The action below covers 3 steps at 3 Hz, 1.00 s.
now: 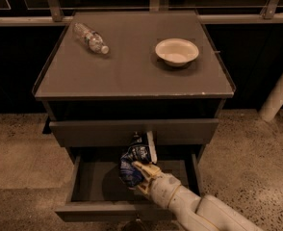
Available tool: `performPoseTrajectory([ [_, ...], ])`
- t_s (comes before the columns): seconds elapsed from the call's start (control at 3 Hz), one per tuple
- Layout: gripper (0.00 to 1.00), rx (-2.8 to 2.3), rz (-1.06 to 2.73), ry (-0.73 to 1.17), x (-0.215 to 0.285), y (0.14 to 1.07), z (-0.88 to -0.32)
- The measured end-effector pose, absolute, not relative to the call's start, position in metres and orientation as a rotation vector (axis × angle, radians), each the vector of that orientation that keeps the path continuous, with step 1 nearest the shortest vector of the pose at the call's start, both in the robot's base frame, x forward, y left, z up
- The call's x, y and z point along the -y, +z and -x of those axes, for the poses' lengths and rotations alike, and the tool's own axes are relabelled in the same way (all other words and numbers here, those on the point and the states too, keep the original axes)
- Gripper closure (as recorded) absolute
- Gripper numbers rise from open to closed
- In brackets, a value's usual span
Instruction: Place blue chip bag into middle drawer
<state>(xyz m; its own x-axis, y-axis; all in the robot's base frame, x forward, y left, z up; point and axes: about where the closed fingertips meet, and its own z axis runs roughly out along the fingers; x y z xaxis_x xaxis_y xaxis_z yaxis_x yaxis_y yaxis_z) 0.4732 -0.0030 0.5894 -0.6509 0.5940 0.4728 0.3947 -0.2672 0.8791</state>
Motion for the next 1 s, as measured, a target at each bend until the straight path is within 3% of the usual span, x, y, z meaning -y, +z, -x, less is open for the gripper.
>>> performPoseTrajectory([
  [0.33,1.00,-1.828,-1.351,2.043,-0.003,0.565,-0.465],
  [1.0,1.00,-1.983,-1.436,1.831,0.010,0.528,-0.476],
])
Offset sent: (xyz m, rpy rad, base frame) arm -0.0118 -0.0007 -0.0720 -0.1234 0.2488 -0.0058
